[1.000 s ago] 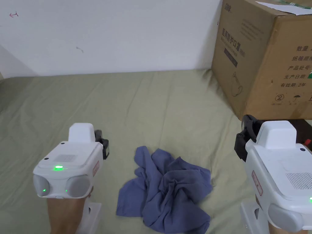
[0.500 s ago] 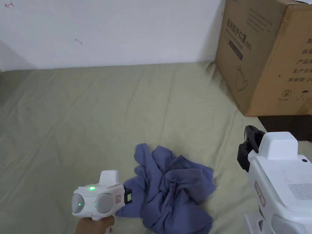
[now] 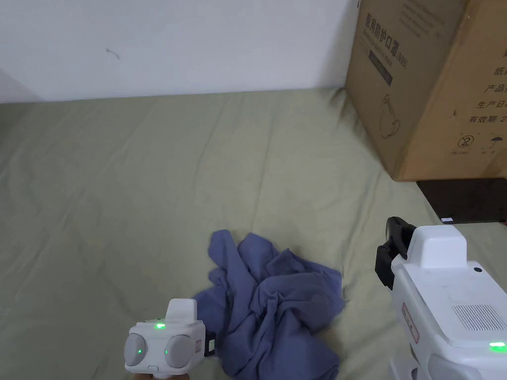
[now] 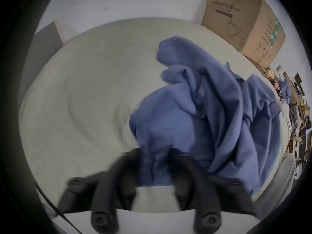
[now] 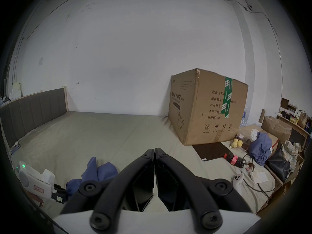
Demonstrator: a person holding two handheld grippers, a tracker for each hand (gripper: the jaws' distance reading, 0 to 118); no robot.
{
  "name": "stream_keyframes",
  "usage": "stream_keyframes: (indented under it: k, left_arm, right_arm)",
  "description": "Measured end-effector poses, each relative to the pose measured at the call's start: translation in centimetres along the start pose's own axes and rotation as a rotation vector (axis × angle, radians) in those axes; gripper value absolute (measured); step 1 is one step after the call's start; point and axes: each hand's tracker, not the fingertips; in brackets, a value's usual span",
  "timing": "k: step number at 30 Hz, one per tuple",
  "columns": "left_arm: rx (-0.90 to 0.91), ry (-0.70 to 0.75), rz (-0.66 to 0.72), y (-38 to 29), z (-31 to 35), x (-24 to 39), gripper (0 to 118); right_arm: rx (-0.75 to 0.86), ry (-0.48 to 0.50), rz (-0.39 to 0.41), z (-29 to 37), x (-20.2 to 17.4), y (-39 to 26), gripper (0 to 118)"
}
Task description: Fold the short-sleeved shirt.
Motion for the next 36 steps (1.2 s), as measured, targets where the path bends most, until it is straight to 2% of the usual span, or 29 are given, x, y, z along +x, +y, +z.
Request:
stream_keyframes:
  k: [1, 3, 5, 6, 7, 8, 9, 10, 12, 17, 19, 22, 25, 26, 29, 31, 36]
  left_arm:
    - [0.035, -0.029, -0.005, 0.0, 0.2, 0.0, 0]
    - [0.028, -0.035, 0.013, 0.2, 0.6, -0.1, 0]
    - [0.104, -0.064, 0.032, 0.2, 1.9, -0.4, 0]
    - [0.111, -0.075, 0.033, 0.3, 2.6, -0.5, 0]
    - [0.134, -0.098, 0.033, 0.4, 3.2, -0.5, 0]
    - [0.15, -0.113, 0.031, 0.4, 4.0, -0.6, 0]
    - [0.162, -0.116, 0.023, 0.5, 4.6, -0.5, 0]
    - [0.17, -0.118, 0.013, 0.5, 4.9, -0.4, 0]
    - [0.182, -0.124, 0.003, 0.6, 5.4, -0.2, 0]
    - [0.177, -0.125, -0.007, 0.4, 4.9, -0.1, 0]
    - [0.172, -0.12, -0.009, 0.3, 4.8, -0.2, 0]
    - [0.164, -0.128, 0.002, 0.3, 4.6, -0.7, 0]
    - [0.16, -0.134, 0.013, 0.2, 4.7, -1.0, 0]
    - [0.161, -0.139, 0.017, 0.1, 4.8, -1.0, 0]
    - [0.185, -0.167, 0.039, 0.0, 5.6, -1.2, 0]
    - [0.207, -0.188, 0.059, 0.0, 6.5, -1.3, 0]
    - [0.284, -0.209, 0.129, 1.1, 9.2, -2.4, 0]
  right_arm:
    - [-0.026, 0.006, -0.008, -0.7, 0.2, -0.2, 0]
    - [-0.102, 0.028, -0.032, -2.8, 0.5, -1.0, 0]
    - [-0.2, 0.043, -0.037, -5.5, 0.6, -1.7, 9]
    - [-0.252, 0.061, -0.027, -7.0, 0.6, -2.2, 22]
    - [-0.286, 0.069, -0.015, -8.3, 0.5, -2.8, 44]
    - [-0.347, 0.087, 0.005, -9.9, 0.4, -3.4, 74]
    - [-0.389, 0.103, 0.007, -11.7, 0.3, -4.1, 92]
    - [-0.433, 0.121, 0.01, -13.1, 0.1, -4.9, 100]
    - [-0.49, 0.142, -0.04, -15.7, 0.0, -6.4, 100]
    - [-0.665, 0.174, -0.031, -21.0, -0.9, -9.9, 94]
    - [-0.721, 0.177, -0.017, -22.0, -1.4, -11.0, 86]
    - [-0.765, 0.231, -0.058, -22.1, -2.3, -12.3, 64]
    - [-0.774, 0.241, -0.052, -21.5, -3.1, -13.0, 25]
    - [-0.761, 0.255, -0.048, -20.6, -3.4, -12.7, 5]
    - [-0.726, 0.247, -0.037, -18.9, -3.5, -11.4, 5]
    - [-0.628, 0.169, -0.01, -16.8, -3.2, -9.2, 5]
    - [-0.455, 0.19, -0.009, -12.8, -0.7, -3.0, 5]
